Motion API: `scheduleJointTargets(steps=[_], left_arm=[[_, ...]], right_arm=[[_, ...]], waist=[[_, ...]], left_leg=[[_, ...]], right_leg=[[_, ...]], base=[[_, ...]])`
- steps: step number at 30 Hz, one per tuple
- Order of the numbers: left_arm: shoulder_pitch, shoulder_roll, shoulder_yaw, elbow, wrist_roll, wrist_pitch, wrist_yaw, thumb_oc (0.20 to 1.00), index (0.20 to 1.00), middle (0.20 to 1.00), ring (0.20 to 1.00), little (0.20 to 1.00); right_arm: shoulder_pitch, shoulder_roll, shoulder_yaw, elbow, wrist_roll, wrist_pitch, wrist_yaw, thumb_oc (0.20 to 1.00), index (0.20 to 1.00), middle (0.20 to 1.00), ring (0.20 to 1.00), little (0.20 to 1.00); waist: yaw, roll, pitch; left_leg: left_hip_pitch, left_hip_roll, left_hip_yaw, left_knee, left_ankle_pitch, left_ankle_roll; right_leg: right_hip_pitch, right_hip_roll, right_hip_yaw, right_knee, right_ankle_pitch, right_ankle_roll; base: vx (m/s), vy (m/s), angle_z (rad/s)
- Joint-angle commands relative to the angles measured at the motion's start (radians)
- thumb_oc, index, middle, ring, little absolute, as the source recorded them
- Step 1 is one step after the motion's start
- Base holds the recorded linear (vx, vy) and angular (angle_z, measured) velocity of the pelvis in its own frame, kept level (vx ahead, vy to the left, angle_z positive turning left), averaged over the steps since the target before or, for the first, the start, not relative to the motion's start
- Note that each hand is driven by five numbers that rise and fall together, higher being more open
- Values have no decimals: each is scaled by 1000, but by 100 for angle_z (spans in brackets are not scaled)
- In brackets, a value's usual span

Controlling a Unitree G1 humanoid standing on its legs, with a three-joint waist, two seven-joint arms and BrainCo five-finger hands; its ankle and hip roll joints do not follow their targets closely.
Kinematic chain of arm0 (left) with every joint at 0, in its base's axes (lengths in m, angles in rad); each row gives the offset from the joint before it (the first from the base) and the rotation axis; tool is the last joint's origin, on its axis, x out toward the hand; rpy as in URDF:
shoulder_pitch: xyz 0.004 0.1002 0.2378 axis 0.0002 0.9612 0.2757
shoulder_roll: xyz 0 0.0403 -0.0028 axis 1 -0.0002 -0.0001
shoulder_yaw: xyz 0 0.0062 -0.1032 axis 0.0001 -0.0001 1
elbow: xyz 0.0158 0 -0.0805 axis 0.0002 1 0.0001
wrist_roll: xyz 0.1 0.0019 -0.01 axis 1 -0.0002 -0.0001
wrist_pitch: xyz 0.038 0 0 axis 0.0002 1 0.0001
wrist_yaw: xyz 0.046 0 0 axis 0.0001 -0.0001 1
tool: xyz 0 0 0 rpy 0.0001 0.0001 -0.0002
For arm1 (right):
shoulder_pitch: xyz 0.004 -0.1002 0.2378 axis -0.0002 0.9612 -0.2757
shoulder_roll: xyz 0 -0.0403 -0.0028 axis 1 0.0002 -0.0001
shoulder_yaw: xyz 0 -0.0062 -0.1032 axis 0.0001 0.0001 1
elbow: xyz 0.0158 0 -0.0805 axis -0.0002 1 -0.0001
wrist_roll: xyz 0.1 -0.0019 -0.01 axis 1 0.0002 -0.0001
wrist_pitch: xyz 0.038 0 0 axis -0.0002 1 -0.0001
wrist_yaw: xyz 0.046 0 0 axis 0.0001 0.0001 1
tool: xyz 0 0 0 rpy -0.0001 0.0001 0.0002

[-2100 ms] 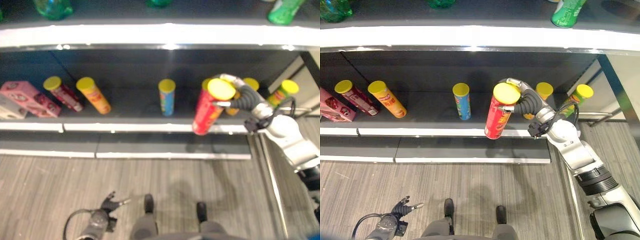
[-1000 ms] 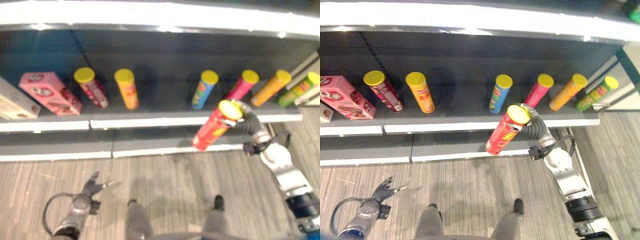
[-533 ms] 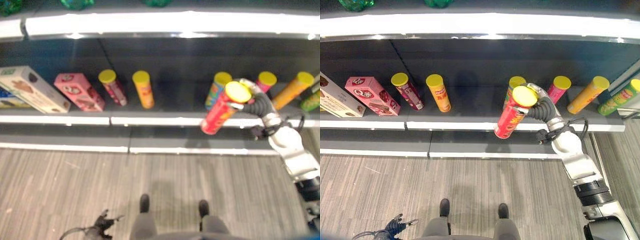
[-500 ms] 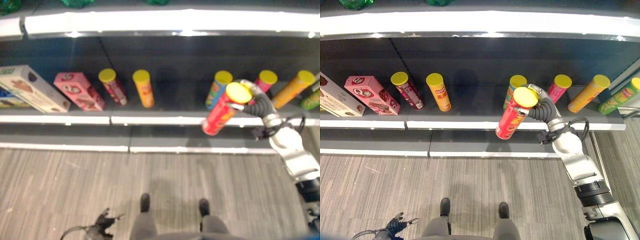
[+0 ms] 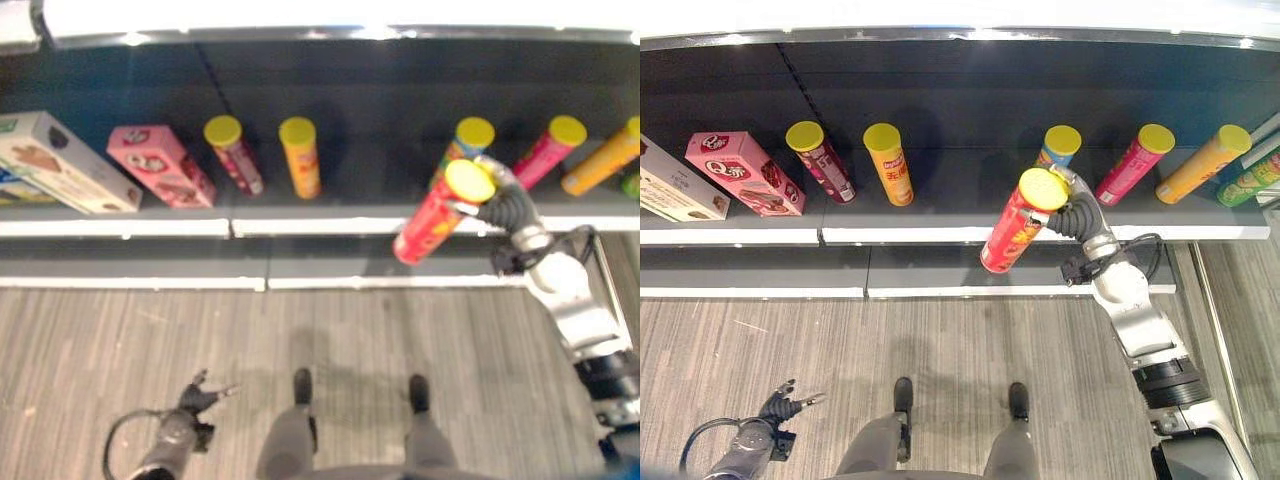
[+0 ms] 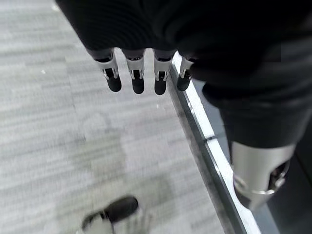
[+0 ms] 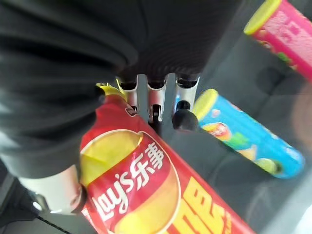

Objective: Put the goods on the table back onto the shelves and tidy them up.

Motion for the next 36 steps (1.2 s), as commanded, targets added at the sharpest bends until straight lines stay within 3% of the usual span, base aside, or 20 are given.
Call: scheduleJointTargets(steps=[1, 3, 11, 16, 22, 36], left_arm=[[-1, 44, -20, 18, -38, -14, 16, 1000, 1000, 1000, 1000, 1000], [-21, 54, -10, 29, -61, -8, 25, 1000, 1000, 1000, 1000, 1000], [-62, 8, -48, -1, -57, -5, 53, 1000, 1000, 1000, 1000, 1000], [-104, 23, -52, -59, -104, -23, 67, 1000, 1000, 1000, 1000, 1000], [-87, 18, -50, -62, -122, -24, 76, 1000, 1000, 1000, 1000, 1000], [-91, 8, -81, -47, -116, -26, 87, 1000, 1000, 1000, 1000, 1000]], right_arm=[[-138, -104, -24, -16, -26, -63, -53, 200, 200, 200, 200, 200], [-235, -163, 7, -29, -92, -35, -78, 200, 200, 200, 200, 200], [-279, -18, 123, -141, -172, -47, -48, 200, 200, 200, 200, 200], [-380, -11, 181, -84, -204, -42, -69, 200, 200, 200, 200, 200], [-430, 10, 183, -50, -280, -22, -115, 200, 200, 200, 200, 200], [-524, 20, 205, 73, -312, -5, -192, 200, 200, 200, 200, 200]], waist=[[28, 15, 40], [23, 2, 81], [11, 4, 80], [23, 17, 114], [46, 40, 157], [72, 56, 190]], left_leg=[[16, 11, -85, 26, -95, -52], [-12, 3, -100, 64, -106, -63], [-61, 15, -102, 102, -101, -63], [-125, -10, -113, 143, -105, -58], [-216, -26, -117, 238, -126, -54], [-261, -24, -131, 241, -115, -59]], right_leg=[[66, 24, -11, -43, -90, 82], [36, 36, 10, -27, -75, 82], [26, 36, 7, -21, -78, 80], [-5, 20, -1, -6, -72, 78], [-47, 1, 1, 38, -85, 71], [-58, -5, -19, 32, -93, 66]], base=[[-29, -27, 6], [-95, -72, 37], [-41, -26, 5], [-87, 8, 9], [-55, -6, 15], [-5, -14, 10]])
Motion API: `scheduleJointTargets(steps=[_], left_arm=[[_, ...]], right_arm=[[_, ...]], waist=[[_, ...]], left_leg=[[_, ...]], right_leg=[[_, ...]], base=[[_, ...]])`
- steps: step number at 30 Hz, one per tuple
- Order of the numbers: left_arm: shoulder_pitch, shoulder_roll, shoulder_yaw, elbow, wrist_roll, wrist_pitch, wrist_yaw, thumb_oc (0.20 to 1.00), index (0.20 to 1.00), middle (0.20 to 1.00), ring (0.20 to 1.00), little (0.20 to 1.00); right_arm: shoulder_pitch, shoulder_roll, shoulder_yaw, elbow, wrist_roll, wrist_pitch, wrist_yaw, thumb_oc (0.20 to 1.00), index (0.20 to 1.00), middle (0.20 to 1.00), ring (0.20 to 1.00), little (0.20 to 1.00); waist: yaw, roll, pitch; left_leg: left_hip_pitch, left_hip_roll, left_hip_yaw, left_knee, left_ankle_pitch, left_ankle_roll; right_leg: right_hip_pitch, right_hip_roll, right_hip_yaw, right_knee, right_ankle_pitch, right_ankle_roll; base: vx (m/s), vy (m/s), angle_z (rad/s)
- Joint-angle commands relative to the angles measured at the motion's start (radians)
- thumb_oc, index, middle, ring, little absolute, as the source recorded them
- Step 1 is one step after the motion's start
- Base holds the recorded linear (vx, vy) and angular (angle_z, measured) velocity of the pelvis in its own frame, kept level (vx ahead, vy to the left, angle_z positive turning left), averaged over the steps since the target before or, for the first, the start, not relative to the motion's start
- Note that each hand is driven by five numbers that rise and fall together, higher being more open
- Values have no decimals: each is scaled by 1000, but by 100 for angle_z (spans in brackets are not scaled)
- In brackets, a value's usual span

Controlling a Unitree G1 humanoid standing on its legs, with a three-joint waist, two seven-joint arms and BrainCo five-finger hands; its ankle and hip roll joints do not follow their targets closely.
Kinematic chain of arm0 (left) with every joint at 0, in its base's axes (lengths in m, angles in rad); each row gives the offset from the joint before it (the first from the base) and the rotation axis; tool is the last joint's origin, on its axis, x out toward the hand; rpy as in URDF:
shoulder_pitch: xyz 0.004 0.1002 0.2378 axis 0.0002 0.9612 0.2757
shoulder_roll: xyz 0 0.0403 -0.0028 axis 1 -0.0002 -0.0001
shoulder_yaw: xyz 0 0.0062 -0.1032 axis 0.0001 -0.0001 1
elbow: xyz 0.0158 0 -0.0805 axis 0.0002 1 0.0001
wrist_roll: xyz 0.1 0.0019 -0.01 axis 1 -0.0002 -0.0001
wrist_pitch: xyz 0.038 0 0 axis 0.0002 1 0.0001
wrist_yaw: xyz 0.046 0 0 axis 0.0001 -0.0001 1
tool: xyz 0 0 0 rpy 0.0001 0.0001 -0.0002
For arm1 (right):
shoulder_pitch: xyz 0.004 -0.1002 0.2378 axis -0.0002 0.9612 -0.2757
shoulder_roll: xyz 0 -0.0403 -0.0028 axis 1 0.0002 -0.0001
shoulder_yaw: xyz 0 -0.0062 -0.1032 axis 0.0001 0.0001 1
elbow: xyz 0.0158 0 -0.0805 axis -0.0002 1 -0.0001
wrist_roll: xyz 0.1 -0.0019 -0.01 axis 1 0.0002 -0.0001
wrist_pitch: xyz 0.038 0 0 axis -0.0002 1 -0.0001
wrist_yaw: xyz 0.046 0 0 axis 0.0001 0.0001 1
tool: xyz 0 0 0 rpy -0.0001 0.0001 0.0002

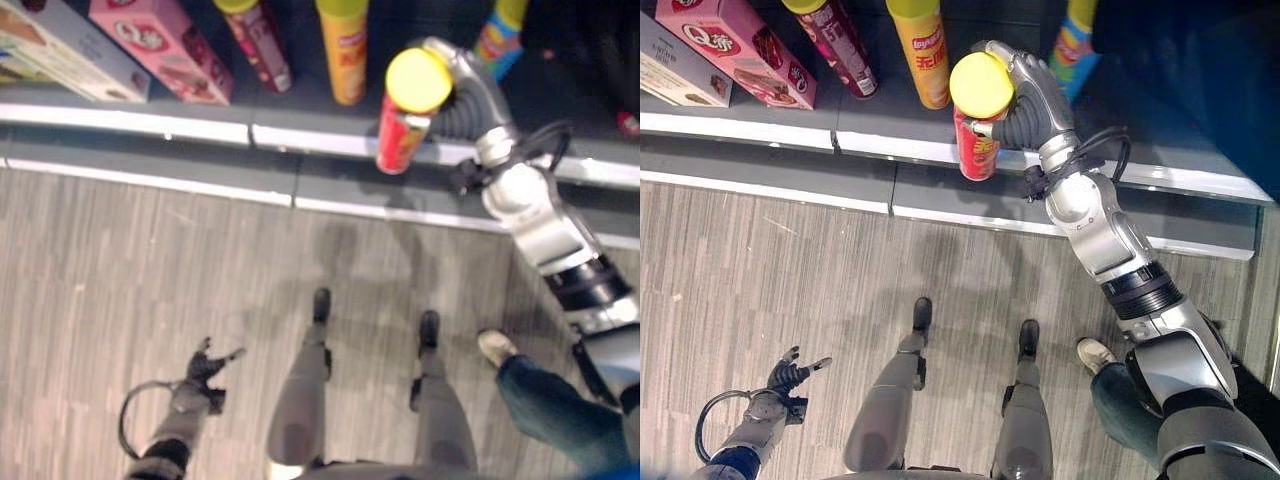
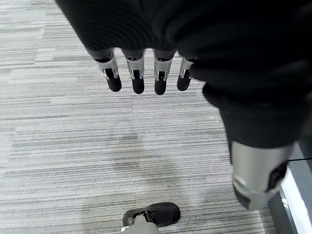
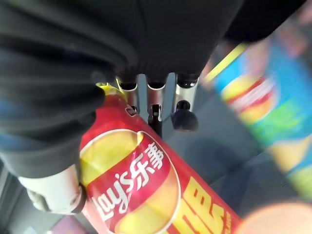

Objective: Put the goods on the table back onto the shelves and tidy them up.

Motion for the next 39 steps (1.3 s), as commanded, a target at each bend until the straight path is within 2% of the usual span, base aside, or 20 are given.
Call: scheduleJointTargets(steps=[1, 12, 15, 19, 23, 26, 32, 37, 39], left_arm=[[9, 56, -24, 9, -11, -10, 23, 1000, 1000, 1000, 1000, 1000], [-13, 59, -35, -7, 9, -5, 28, 1000, 1000, 1000, 1000, 1000], [-12, 57, -35, 0, 19, 1, 27, 1000, 1000, 1000, 1000, 1000], [-1, 55, -33, 23, 48, 11, 22, 1000, 1000, 1000, 1000, 1000], [5, 54, -41, 38, 84, 16, 11, 1000, 1000, 1000, 1000, 1000], [17, 37, -50, 35, 103, 13, -2, 1000, 1000, 1000, 1000, 1000], [28, 15, -43, 23, 117, 14, -9, 1000, 1000, 1000, 1000, 1000], [47, 11, -30, 27, 123, 12, -5, 1000, 1000, 1000, 1000, 1000], [45, 28, -21, 20, 111, 11, -3, 1000, 1000, 1000, 1000, 1000]], right_arm=[[-77, 2, -17, -22, -1, -32, -66, 200, 200, 200, 200, 200], [-31, 22, -26, -50, 5, -35, -64, 200, 200, 200, 200, 200], [24, 30, -32, -84, 10, -39, -50, 200, 200, 200, 200, 200], [113, 46, -39, -121, 19, -49, -29, 200, 200, 200, 200, 200], [199, 61, -45, -119, 28, -60, -3, 200, 200, 200, 200, 200], [259, 53, -66, -111, 29, -63, 4, 200, 200, 200, 200, 200], [315, 55, -84, -122, 14, -64, 13, 200, 200, 200, 200, 200], [324, 45, -93, -132, 16, -67, 7, 200, 200, 200, 200, 200], [293, 27, -93, -139, 24, -72, 3, 200, 200, 200, 200, 200]], waist=[[4, -33, -19], [-2, -35, -27], [-12, -38, -38], [-23, -46, -67], [-48, -49, -129], [-64, -45, -168], [-66, -56, -180], [-60, -66, -175], [-54, -70, -154]], left_leg=[[-29, -21, 12, 154, -167, -14], [-20, -12, 19, 155, -169, -16], [15, -3, 25, 120, -160, -20], [84, 11, 31, 17, -126, -28], [159, 25, 51, -154, -50, -35], [210, 36, 81, -228, -23, -40], [264, 33, 91, -225, -33, -33], [271, 19, 72, -181, -71, -15], [255, 20, 57, -122, -104, -2]], right_leg=[[-6, -41, 94, 110, -47, 15], [0, -39, 86, 114, -64, 13], [12, -28, 87, 105, -68, 12], [37, -7, 84, 67, -67, 15], [55, 29, 85, -24, -30, 36], [61, 50, 77, -34, -34, 50], [96, 52, 75, -34, -26, 53], [110, 40, 99, -27, -23, 49], [71, 34, 112, 64, -39, 46]], base=[[0, 0, 0], [0, 0, 0], [16, 0, -1], [67, -1, -4], [92, 17, -2], [64, 49, -9], [52, 25, -15], [21, 15, -16], [-49, -50, -19]])
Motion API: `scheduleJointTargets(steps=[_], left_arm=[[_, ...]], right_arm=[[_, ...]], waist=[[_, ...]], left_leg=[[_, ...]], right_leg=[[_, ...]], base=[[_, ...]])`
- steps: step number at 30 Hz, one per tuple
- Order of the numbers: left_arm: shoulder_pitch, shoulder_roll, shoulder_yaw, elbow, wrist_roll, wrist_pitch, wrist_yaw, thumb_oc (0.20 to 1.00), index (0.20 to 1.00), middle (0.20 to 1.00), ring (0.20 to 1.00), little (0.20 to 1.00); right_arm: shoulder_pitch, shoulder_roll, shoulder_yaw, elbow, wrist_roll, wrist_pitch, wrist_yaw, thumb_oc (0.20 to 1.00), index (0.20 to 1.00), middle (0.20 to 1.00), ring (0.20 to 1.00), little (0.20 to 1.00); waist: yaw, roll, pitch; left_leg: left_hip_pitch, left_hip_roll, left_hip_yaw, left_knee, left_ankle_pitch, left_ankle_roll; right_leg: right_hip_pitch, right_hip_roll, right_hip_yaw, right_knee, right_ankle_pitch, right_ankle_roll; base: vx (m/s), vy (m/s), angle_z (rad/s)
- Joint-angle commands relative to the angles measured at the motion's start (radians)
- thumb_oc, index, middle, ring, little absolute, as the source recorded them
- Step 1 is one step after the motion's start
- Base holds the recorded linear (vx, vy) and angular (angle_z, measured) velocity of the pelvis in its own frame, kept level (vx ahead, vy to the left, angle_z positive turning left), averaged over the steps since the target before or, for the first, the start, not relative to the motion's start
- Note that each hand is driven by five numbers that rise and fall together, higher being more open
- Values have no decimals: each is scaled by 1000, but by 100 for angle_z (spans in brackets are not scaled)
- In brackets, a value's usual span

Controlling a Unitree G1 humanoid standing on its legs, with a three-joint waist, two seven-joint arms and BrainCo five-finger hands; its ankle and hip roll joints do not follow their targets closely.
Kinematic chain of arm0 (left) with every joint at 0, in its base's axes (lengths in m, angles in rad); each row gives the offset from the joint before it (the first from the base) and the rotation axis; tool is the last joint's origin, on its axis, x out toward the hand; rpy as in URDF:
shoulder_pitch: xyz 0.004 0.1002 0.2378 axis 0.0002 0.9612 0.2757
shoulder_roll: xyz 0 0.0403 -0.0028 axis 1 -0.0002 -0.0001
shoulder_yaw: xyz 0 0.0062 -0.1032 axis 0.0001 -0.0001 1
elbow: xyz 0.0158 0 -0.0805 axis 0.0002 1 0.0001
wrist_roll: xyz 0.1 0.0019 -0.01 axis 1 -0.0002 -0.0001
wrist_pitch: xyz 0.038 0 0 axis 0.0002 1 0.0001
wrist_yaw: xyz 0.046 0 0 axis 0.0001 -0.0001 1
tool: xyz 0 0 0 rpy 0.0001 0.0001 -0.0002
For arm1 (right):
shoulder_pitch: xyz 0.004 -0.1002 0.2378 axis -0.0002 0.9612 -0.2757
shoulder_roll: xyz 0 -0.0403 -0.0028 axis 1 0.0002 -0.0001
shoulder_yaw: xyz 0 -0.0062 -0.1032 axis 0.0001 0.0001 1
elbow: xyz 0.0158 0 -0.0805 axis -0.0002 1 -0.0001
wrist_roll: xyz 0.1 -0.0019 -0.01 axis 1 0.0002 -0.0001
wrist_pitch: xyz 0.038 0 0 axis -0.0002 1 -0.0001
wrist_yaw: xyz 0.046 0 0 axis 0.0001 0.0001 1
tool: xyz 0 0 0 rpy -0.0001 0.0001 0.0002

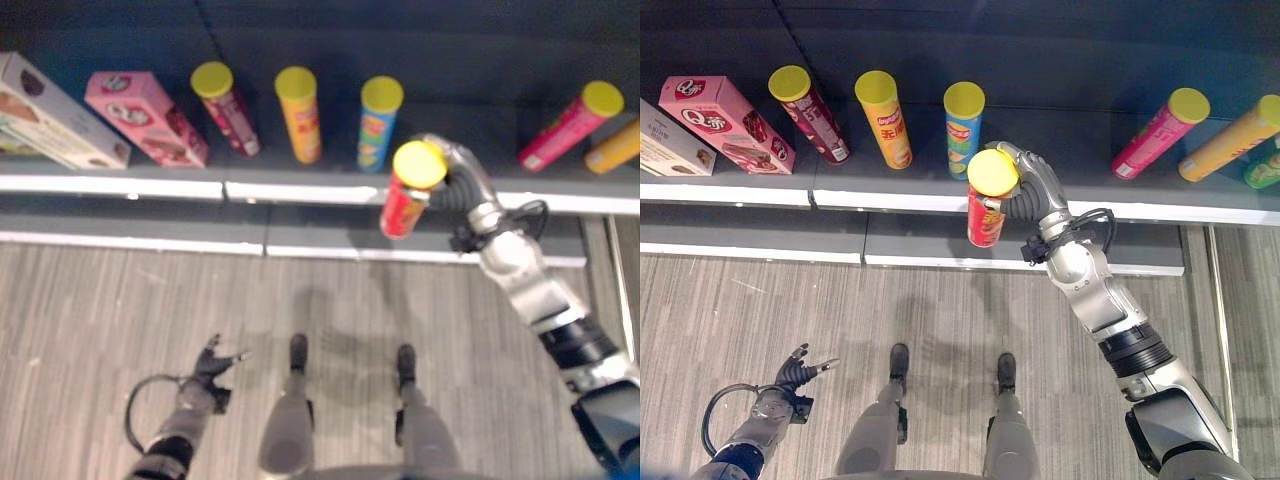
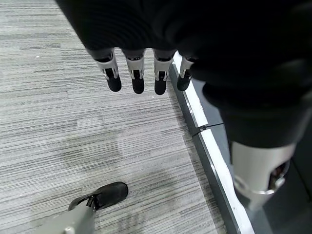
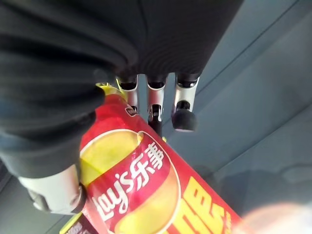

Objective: Put the goods on the table back onto the shelves and tidy them up.

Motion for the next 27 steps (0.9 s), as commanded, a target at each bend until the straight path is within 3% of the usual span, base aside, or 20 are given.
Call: scheduleJointTargets(steps=[1, 2, 4, 5, 6, 7, 10, 11, 13, 15, 17, 21, 22, 23, 24, 27], left_arm=[[28, 46, -1, 38, 28, -10, 9, 1000, 1000, 1000, 1000, 1000], [30, 53, 2, 35, 26, -9, 10, 1000, 1000, 1000, 1000, 1000], [29, 63, 5, 47, 19, -4, 16, 1000, 1000, 1000, 1000, 1000], [28, 62, 4, 47, 19, -4, 16, 1000, 1000, 1000, 1000, 1000], [29, 62, 4, 59, 16, 1, 20, 1000, 1000, 1000, 1000, 1000], [30, 60, -11, 79, 18, 7, 23, 1000, 1000, 1000, 1000, 1000], [40, 63, -28, 76, 23, 0, 10, 1000, 1000, 1000, 1000, 1000], [48, 60, -31, 79, 43, 1, 13, 1000, 1000, 1000, 1000, 1000], [54, 37, -21, 54, -32, 0, 4, 1000, 1000, 1000, 1000, 1000], [57, 3, -32, 29, -51, -3, 15, 1000, 1000, 1000, 1000, 1000], [60, -9, -43, 15, -30, 0, -1, 1000, 1000, 1000, 1000, 1000], [61, -9, -43, 15, -30, 1, -1, 1000, 1000, 1000, 1000, 1000], [58, -27, -48, 15, -16, 6, -15, 1000, 1000, 1000, 1000, 1000], [80, -39, -52, 62, 34, 19, -23, 1000, 1000, 1000, 1000, 1000], [83, -40, -52, 64, 34, 16, -31, 1000, 1000, 1000, 1000, 1000], [85, -35, -48, 93, 45, 23, -31, 1000, 1000, 1000, 1000, 1000]], right_arm=[[-43, -33, -47, -57, 31, -68, -24, 200, 200, 200, 200, 200], [-52, -46, -50, -57, 36, -72, -24, 200, 200, 200, 200, 200], [-71, -61, -52, -36, 39, -66, -24, 200, 200, 200, 200, 200], [-71, -61, -52, -36, 39, -66, -23, 200, 200, 200, 200, 200], [-82, -68, -50, -28, 41, -59, -20, 200, 200, 200, 200, 200], [-88, -75, -31, -18, 47, -59, -7, 200, 200, 200, 200, 200], [-104, -104, -19, -22, 54, -61, 6, 200, 200, 200, 200, 200], [-109, -100, -4, 2, 54, -67, 14, 200, 200, 200, 200, 200], [-117, -116, -5, -29, 81, -66, 14, 200, 200, 200, 200, 200], [-100, -111, -8, -30, 92, -58, 16, 200, 200, 200, 200, 200], [-102, -117, -2, -39, 94, -51, 25, 200, 200, 200, 200, 200], [-102, -117, -2, -39, 94, -51, 25, 200, 200, 200, 200, 200], [-68, -118, -9, -62, 88, -50, 38, 200, 200, 200, 200, 200], [-17, -93, -16, -92, 89, -62, 56, 200, 200, 200, 200, 200], [-18, -93, -27, -90, 89, -60, 55, 200, 200, 200, 200, 200], [-4, -85, -39, -83, 78, -59, 54, 200, 200, 200, 200, 200]], waist=[[16, -3, -33], [22, -1, -27], [25, 4, -15], [25, 6, -13], [23, 14, -10], [12, 24, -11], [9, 16, -17], [13, 10, -24], [19, -11, -27], [6, -11, -30], [-6, -22, -39], [-6, -22, -38], [-19, -23, -47], [-16, 7, -56], [-17, 10, -55], [-24, 14, -57]], left_leg=[[-19, -11, -38, 137, -189, 13], [-29, -2, -42, 178, -212, 11], [-28, 39, -68, 223, -235, -5], [-27, 41, -69, 227, -239, -6], [-7, 72, -78, 217, -241, -17], [49, 131, -95, 187, -233, -45], [114, 174, -109, 157, -228, -78], [140, 205, -103, 138, -219, -89], [137, 222, -118, 134, -165, -103], [103, 235, -114, 148, -92, -87], [97, 178, -74, 161, -128, -55], [96, 177, -73, 165, -132, -54], [87, 65, -11, 189, -209, -5], [78, -69, 47, 215, -259, 48], [64, -92, 10, 229, -253, 49], [83, -98, 1, 210, -242, 53]], right_leg=[[-49, 5, 41, 132, -60, 52], [-57, -2, 48, 173, -72, 49], [-74, -55, 59, 197, -34, 34], [-71, -53, 58, 197, -35, 33], [-89, -73, 60, 195, -28, 28], [-132, -110, 62, 178, -13, 36], [-104, -107, 50, 145, -29, 47], [-127, -95, 57, 180, -1, 80], [-105, -46, 60, 202, -58, 67], [-75, -12, 58, 187, -94, 42], [-58, 5, 39, 158, -86, 26], [-57, 3, 40, 156, -87, 27], [-30, 13, 16, 125, -83, 11], [-16, 43, -6, 138, -97, 10], [-13, 43, -10, 144, -97, 4], [-2, 44, -9, 147, -90, 10]], base=[[-25, -127, -17], [50, -227, -17], [104, -270, -14], [117, -245, -5], [194, -402, -4], [197, -404, -11], [172, -474, 7], [75, -370, 15], [86, -485, 18], [-37, -337, 3], [-62, -213, 46], [-12, -57, 18], [-22, -133, 5], [-6, -131, 64], [23, 28, 48], [72, 49, 4]])
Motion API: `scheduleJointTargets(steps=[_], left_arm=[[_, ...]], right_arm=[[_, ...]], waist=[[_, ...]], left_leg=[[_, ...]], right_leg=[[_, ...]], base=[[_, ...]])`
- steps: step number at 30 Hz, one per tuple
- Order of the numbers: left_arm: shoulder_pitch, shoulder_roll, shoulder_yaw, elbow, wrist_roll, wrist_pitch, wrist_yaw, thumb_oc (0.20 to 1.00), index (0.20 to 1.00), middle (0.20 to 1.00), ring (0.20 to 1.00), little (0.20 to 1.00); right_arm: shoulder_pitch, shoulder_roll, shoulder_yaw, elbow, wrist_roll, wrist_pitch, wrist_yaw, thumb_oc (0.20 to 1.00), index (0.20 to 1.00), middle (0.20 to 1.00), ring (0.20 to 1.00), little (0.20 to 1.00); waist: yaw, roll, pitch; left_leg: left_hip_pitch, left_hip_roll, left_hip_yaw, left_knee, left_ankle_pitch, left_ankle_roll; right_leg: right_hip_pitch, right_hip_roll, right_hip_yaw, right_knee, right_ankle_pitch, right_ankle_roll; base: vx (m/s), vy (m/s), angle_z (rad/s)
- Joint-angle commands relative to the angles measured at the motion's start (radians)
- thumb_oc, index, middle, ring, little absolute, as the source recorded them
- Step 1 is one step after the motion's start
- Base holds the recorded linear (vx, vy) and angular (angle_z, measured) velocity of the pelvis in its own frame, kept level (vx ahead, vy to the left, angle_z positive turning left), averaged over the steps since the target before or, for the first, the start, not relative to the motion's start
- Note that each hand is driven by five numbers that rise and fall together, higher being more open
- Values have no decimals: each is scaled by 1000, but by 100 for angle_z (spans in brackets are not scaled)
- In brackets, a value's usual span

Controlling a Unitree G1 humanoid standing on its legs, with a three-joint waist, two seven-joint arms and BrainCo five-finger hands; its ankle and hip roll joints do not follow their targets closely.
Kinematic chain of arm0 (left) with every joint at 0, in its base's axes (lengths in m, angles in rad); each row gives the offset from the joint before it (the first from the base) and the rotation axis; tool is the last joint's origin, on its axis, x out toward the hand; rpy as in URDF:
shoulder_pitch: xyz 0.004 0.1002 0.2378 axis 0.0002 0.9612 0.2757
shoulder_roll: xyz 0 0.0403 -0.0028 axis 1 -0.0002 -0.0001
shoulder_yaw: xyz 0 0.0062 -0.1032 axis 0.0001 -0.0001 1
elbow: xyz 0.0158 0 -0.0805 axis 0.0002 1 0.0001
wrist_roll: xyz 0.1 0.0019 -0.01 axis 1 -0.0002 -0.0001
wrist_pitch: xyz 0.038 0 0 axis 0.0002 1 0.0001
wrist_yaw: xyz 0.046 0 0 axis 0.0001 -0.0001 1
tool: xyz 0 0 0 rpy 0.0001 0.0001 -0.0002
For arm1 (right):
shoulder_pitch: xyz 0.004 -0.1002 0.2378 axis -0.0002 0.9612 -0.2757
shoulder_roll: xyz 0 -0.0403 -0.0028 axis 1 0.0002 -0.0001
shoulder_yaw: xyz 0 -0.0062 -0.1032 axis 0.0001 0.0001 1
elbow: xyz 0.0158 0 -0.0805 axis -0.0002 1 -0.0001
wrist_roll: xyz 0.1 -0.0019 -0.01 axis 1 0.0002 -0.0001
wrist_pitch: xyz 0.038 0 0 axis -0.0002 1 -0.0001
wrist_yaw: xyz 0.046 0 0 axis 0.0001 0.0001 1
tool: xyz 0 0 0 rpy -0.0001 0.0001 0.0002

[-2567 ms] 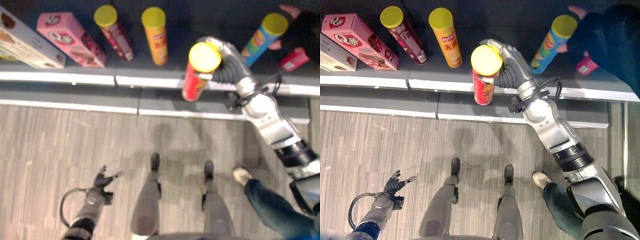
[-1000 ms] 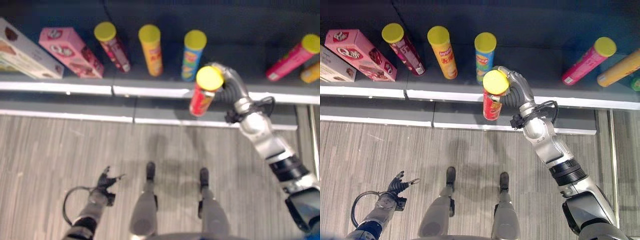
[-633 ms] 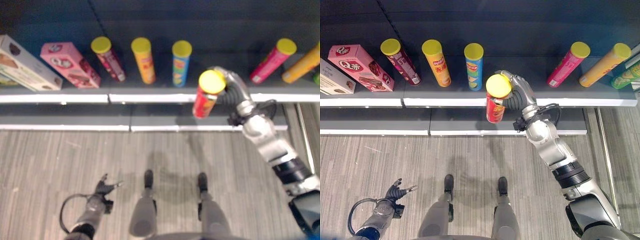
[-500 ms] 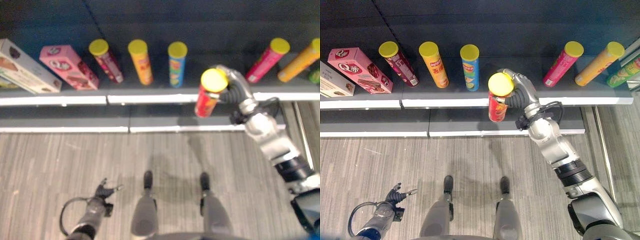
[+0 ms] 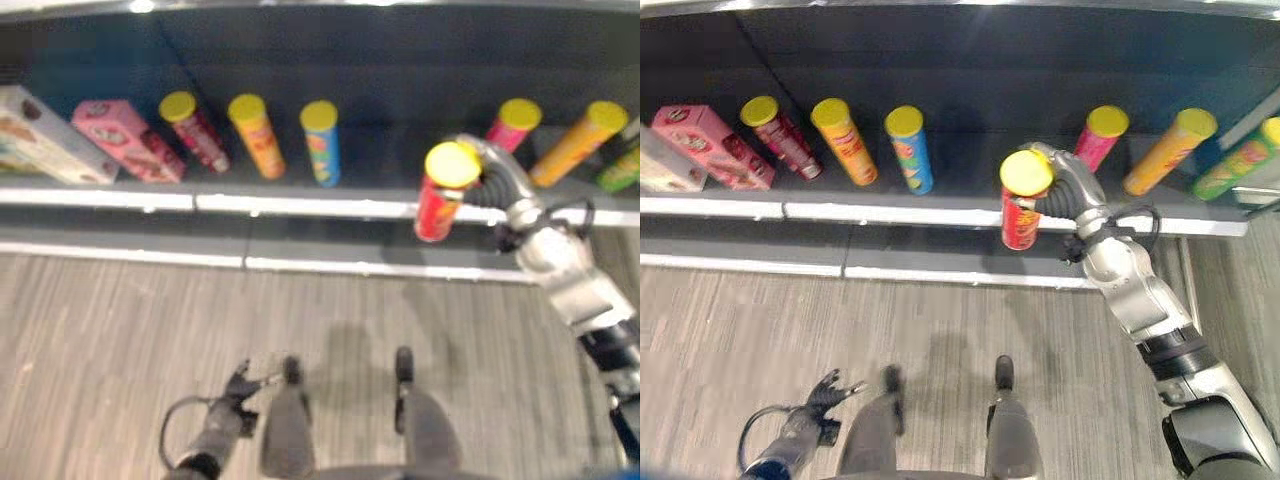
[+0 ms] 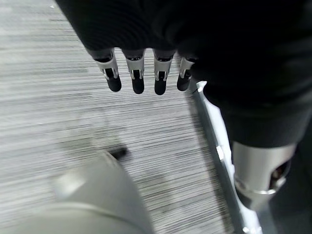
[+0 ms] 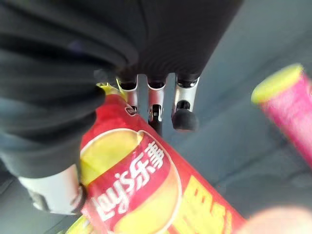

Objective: Put the goods on the table back onto the shelves and tidy them up.

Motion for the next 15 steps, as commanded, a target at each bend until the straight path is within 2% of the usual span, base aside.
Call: scheduleJointTargets(steps=[1, 3, 7, 9, 11, 15], left_arm=[[36, 81, 13, 19, 51, -2, 7, 1000, 1000, 1000, 1000, 1000], [35, 91, 21, 19, 50, -5, 9, 1000, 1000, 1000, 1000, 1000], [12, 120, 41, 15, 17, -8, 43, 1000, 1000, 1000, 1000, 1000], [1, 126, 34, 10, -5, -14, 47, 1000, 1000, 1000, 1000, 1000], [-2, 129, 25, 9, -16, -17, 49, 1000, 1000, 1000, 1000, 1000], [-3, 123, 18, 15, -25, -19, 62, 1000, 1000, 1000, 1000, 1000]], right_arm=[[-81, 43, -16, -41, 16, -59, -22, 200, 200, 200, 200, 200], [-95, 46, -9, -39, 10, -58, -25, 200, 200, 200, 200, 200], [-191, 29, -6, 11, 0, -52, -75, 200, 200, 200, 200, 200], [-233, 16, -8, 26, -13, -49, -105, 200, 200, 200, 200, 200], [-275, 15, -8, 55, -29, -40, -133, 200, 200, 200, 200, 200], [-335, 21, -3, 92, -48, -31, -177, 200, 200, 200, 200, 200]], waist=[[20, -38, -62], [24, -39, -59], [35, -30, -13], [34, -27, 11], [39, -24, 25], [45, -8, 40]], left_leg=[[53, -28, -39, 21, -115, -28], [49, -32, -46, 17, -113, -25], [10, -21, -54, 29, -109, -30], [0, -27, -72, 32, -112, -33], [-32, -38, -76, 57, -114, -41], [-74, -34, -73, 66, -101, -45]], right_leg=[[-2, 33, 47, 2, -38, 48], [-10, 32, 57, 16, -36, 50], [-80, 28, 82, 92, -28, 61], [-116, 36, 108, 84, -22, 54], [-121, 20, 105, 64, -22, 47], [-160, 26, 91, 81, -20, 36]], base=[[54, 75, 29], [4, 75, 11], [-76, 4, -3], [-55, -75, -3], [-58, -78, -3], [-52, -62, 5]])
